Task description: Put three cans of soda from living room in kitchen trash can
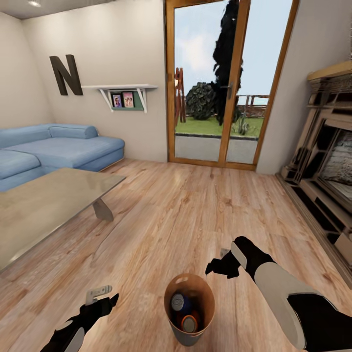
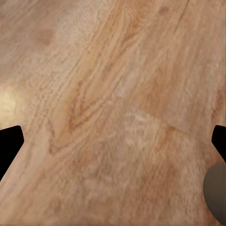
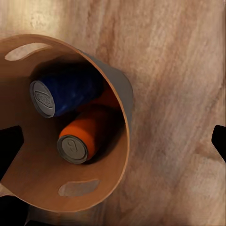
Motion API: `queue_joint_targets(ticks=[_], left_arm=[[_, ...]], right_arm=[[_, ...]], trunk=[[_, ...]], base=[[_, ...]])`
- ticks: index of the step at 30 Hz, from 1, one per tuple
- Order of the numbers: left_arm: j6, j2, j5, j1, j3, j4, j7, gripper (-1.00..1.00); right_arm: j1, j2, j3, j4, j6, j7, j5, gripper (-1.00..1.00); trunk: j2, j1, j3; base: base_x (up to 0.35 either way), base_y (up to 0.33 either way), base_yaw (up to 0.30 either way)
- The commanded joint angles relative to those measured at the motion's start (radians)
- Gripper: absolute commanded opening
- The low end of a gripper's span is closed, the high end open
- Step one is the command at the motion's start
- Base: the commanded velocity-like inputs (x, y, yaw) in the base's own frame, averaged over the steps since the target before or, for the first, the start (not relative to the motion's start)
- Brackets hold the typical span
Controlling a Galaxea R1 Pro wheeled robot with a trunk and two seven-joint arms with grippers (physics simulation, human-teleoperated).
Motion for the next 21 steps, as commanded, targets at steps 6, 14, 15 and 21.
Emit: queue_joint_targets(ticks=[6, 14, 15, 21], left_arm=[[0.000, 0.000, 0.000, 0.000, 0.000, 0.007, 0.000, 1.00], [0.000, 0.001, 0.000, 0.000, 0.000, 0.009, 0.000, 1.00], [0.000, 0.001, 0.000, 0.000, 0.000, 0.009, 0.000, 1.00], [0.000, 0.001, 0.000, 0.000, 0.000, 0.009, 0.000, 1.00]], right_arm=[[0.001, 0.000, 0.000, -0.002, -0.011, 0.000, 0.001, 1.00], [0.001, -0.004, 0.000, -0.009, -0.019, 0.000, 0.003, 1.00], [0.001, -0.004, 0.000, -0.010, -0.025, 0.000, 0.004, 1.00], [0.002, -0.010, 0.011, -0.012, -0.085, 0.000, 0.004, 1.00]], trunk=[[0.001, -0.003, 0.023], [0.003, -0.006, 0.054], [0.004, -0.007, 0.058], [0.005, -0.009, 0.081]], base=[[0.000, 0.000, 0.000], [0.000, 0.000, 0.000], [0.000, 0.000, 0.000], [0.000, 0.000, 0.000]])
